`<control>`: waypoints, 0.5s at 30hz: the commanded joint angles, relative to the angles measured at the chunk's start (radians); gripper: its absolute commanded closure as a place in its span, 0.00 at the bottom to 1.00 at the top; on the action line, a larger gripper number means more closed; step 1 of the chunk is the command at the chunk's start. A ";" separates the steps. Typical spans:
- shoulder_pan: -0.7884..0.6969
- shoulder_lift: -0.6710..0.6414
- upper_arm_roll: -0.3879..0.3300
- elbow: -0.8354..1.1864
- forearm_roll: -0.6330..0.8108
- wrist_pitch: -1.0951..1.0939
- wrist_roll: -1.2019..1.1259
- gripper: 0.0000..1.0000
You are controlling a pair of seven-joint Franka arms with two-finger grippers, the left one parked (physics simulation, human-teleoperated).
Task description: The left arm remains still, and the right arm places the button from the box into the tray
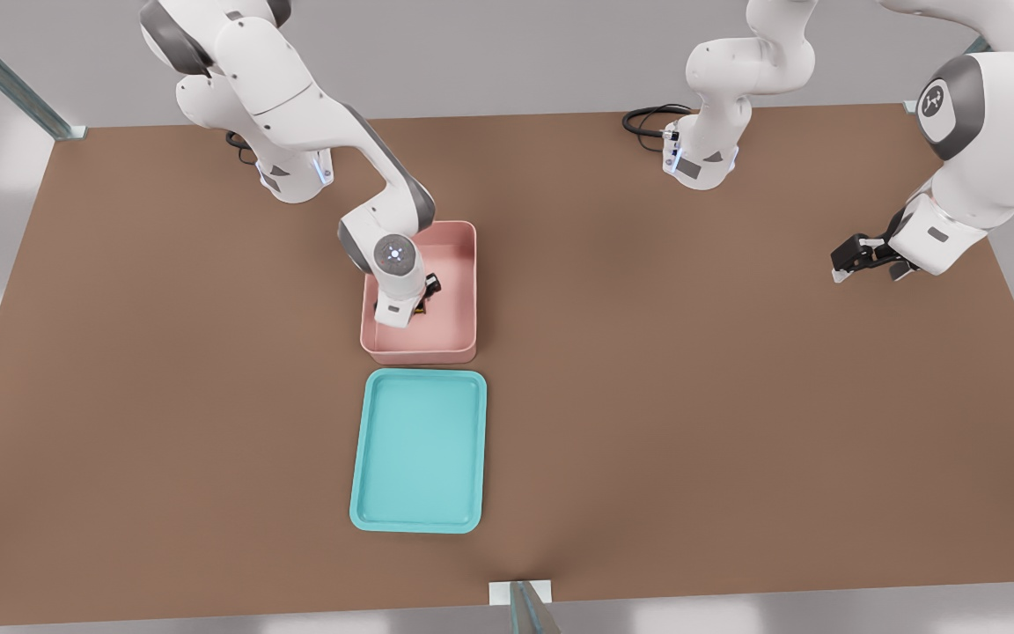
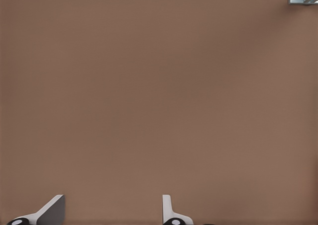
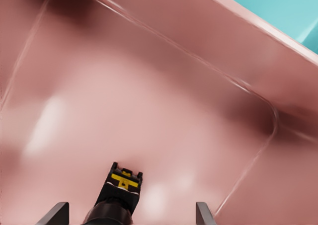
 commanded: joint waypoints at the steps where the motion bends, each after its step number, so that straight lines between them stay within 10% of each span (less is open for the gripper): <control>1: 0.006 0.000 0.000 0.000 0.035 0.016 0.114 0.05; 12: 0.022 0.042 0.000 -0.003 0.024 0.050 0.262 0.04; 15: 0.029 0.052 0.000 -0.002 0.025 0.051 0.262 0.21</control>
